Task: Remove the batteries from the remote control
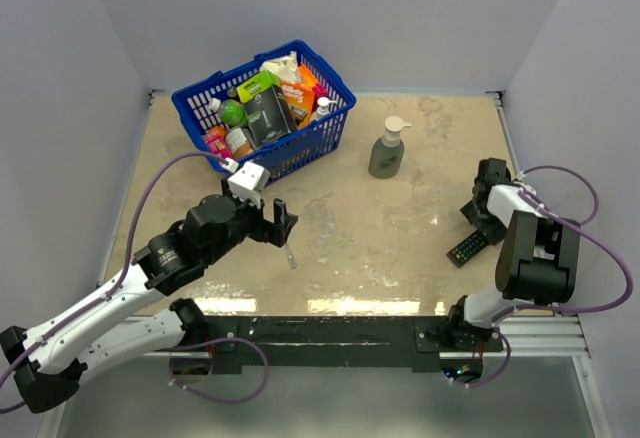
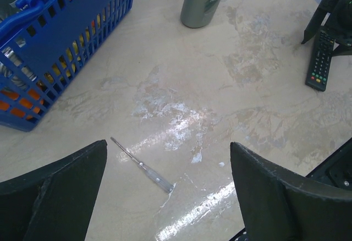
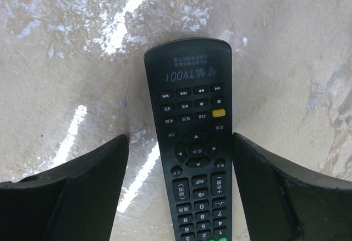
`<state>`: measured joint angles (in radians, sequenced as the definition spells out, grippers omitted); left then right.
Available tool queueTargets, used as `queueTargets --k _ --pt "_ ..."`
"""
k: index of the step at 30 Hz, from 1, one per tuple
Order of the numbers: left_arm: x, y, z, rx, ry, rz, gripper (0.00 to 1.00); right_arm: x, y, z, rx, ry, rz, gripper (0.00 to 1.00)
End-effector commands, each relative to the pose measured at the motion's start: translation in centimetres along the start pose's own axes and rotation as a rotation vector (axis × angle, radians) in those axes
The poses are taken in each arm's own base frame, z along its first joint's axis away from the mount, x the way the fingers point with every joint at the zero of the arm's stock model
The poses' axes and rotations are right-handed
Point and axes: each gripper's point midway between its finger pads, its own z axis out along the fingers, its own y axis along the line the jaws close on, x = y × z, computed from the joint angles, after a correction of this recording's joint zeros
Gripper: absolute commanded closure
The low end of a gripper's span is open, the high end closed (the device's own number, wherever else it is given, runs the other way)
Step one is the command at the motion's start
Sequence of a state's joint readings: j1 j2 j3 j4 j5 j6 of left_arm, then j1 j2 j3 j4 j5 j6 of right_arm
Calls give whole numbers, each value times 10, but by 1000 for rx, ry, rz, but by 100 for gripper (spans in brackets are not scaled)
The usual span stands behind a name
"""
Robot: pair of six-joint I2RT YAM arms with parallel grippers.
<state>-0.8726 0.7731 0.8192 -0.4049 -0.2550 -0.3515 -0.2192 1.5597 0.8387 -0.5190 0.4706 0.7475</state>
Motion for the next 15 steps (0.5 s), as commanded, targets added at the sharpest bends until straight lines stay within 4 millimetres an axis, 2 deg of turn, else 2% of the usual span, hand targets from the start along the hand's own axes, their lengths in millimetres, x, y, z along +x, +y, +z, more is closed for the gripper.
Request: queueTargets --k 1,7,8,9,11,12,14,15 --pt "-10 1 -4 1 -52 -25 4 14 2 7 -33 34 -32 23" --pt "-11 3 -9 -4 -63 -49 4 31 24 4 -198 97 -102 32" --pt "-10 4 -9 -12 -62 -54 4 38 32 -1 -258 126 -112 34" --pt "-9 5 -8 -20 -57 -61 5 35 37 -7 -305 112 -117 34" --pt "-7 3 -8 -18 -36 -77 5 47 40 -14 -371 141 -146 35" --pt "-7 1 -8 -14 -33 -85 5 50 49 -26 -451 155 -148 37" --pt "-6 -2 -7 -4 -23 -116 6 60 49 -33 -490 176 -158 38" --pt "-4 -3 -7 -1 -16 -124 6 65 55 -40 -547 198 -162 39"
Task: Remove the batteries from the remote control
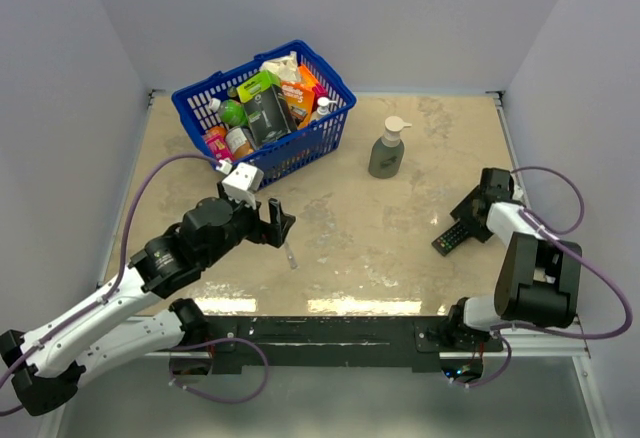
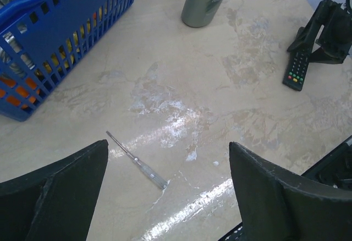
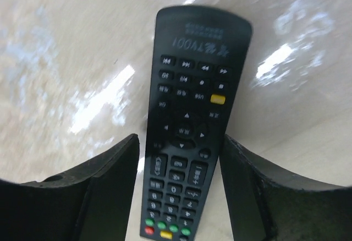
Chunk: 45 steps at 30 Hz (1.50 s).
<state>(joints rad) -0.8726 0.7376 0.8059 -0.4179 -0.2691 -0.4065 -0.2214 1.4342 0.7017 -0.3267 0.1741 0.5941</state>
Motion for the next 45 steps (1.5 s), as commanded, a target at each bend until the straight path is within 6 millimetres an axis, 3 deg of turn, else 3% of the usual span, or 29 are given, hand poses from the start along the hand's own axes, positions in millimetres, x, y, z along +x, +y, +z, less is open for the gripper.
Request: queueTargets --k 1,3,9,10,14,17,21,24,31,32,37,45 --pt "-4 -6 -1 12 2 -74 6 45 32 -18 -248 148 -61 40" --pt "-4 -9 -1 20 11 -94 6 53 38 -23 -281 162 -84 40" --pt "-8 -27 -3 100 26 -138 7 76 77 -57 -439 144 -232 40" --pt "-8 -29 -2 106 29 -146 7 87 81 -62 -458 162 -253 40" --pt "-8 -38 0 138 41 -186 7 98 97 -78 -586 170 -235 42" --pt "-2 -42 4 159 50 -202 8 95 101 -84 -587 144 -222 42" --pt "6 -44 11 167 81 -197 8 81 77 -77 -380 121 -89 25" --pt "9 -44 15 162 90 -189 9 69 75 -84 -331 85 57 20" --pt "8 -35 13 128 74 -155 9 33 74 -87 -198 -1 334 19" --pt "4 -33 11 118 62 -147 9 36 71 -78 -139 22 340 19" --pt "-2 -25 -1 92 38 -124 9 26 80 -71 -16 53 365 19" --pt "0 -12 -14 49 48 -104 9 21 67 -51 161 24 425 16"
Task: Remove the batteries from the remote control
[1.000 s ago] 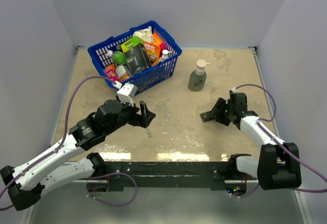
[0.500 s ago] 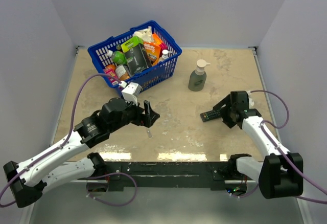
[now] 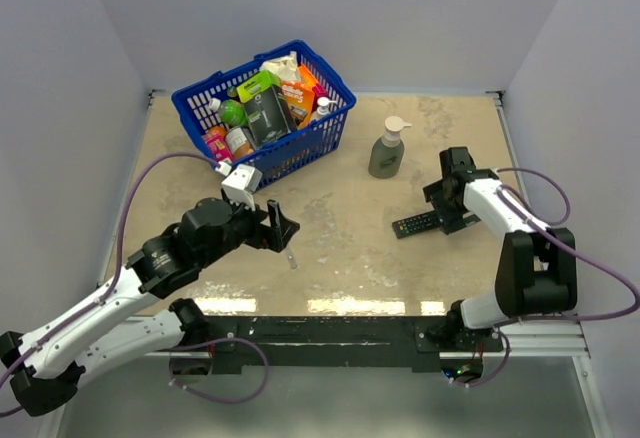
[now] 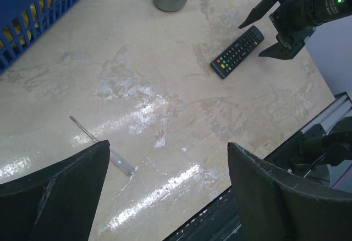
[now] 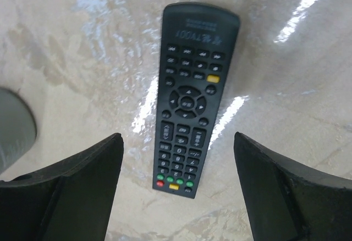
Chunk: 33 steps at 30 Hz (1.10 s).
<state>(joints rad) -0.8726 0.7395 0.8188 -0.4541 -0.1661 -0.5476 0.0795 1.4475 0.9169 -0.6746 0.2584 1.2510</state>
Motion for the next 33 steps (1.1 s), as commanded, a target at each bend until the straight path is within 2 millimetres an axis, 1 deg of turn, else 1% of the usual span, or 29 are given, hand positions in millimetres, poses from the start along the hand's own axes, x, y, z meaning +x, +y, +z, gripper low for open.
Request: queueTargets --k 1,3,7,8,13,15,17,18,20,22,23,24,25,26,27,28,30,31,32,33 --pt "-10 8 -13 -41 -25 30 9 -14 -8 3 121 -73 73 16" --pt "-10 12 -15 -56 -33 27 9 -14 -7 7 141 -73 74 15" --pt "-10 14 -20 -53 -58 6 8 -12 -6 21 177 -69 62 13" --pt "-9 15 -20 -56 -56 5 8 -11 -3 24 172 -66 68 13" --pt "-3 18 -14 -70 -30 11 9 -3 -5 35 185 -45 68 14" --pt "-2 15 -13 -59 -27 9 8 0 -8 39 195 -43 50 16" --pt "-2 12 -12 -43 -22 10 9 0 -3 42 172 -45 21 21" --pt "-1 11 -11 -40 -17 10 9 0 -4 42 168 -43 -13 32" --pt "-1 11 -10 -44 -14 11 9 -2 0 39 140 -54 -47 38" --pt "-1 11 -8 -47 -12 15 9 -5 7 33 83 -61 -126 42" --pt "-1 12 -7 -51 -11 16 9 -4 11 35 36 -58 -199 43" --pt "1 13 -6 -56 -8 13 8 -1 18 29 -21 -40 -225 44" --pt "3 14 -4 -63 1 11 8 2 19 28 -51 -29 -257 46" --pt "5 15 -3 -67 9 8 8 6 20 29 -96 -23 -328 48" --pt "6 15 -3 -68 14 6 8 12 21 26 -132 8 -360 49" --pt "5 14 -2 -65 14 0 8 13 23 20 -168 7 -384 53" --pt "3 11 -4 -50 3 -11 9 23 17 20 -221 35 -465 55" --pt "3 10 -4 -44 -1 -15 9 35 23 9 -306 89 -494 56" --pt "0 5 -5 -21 -8 -19 9 45 23 8 -376 108 -558 57" --pt "-1 4 -6 -13 -13 -24 8 53 27 2 -446 139 -582 57"
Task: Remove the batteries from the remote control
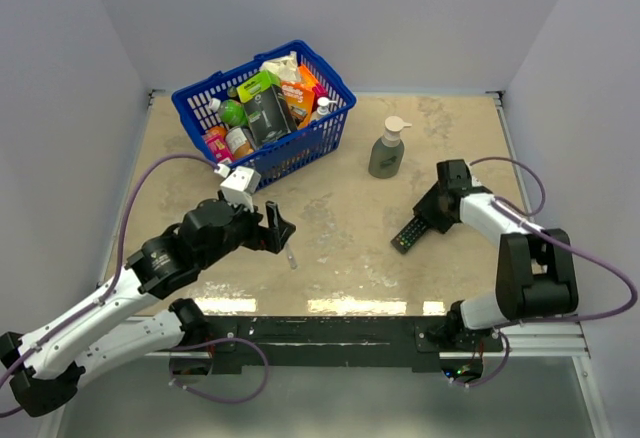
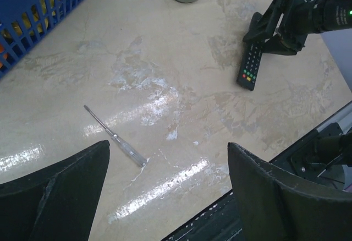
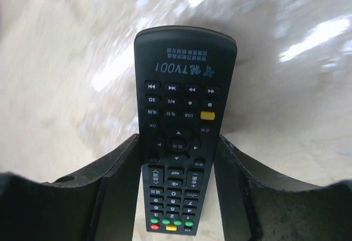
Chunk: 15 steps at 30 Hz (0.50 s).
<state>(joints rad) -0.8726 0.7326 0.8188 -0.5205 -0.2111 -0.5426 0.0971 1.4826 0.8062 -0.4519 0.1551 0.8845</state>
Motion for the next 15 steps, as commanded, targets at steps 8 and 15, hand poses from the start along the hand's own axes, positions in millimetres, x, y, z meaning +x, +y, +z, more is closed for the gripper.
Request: queueTargets --k 8,15 --pt "-7 -48 3 231 2 -74 10 82 122 -144 -990 112 -449 60" --pt "-1 -104 1 549 53 -80 8 97 147 -247 -1384 89 -451 62"
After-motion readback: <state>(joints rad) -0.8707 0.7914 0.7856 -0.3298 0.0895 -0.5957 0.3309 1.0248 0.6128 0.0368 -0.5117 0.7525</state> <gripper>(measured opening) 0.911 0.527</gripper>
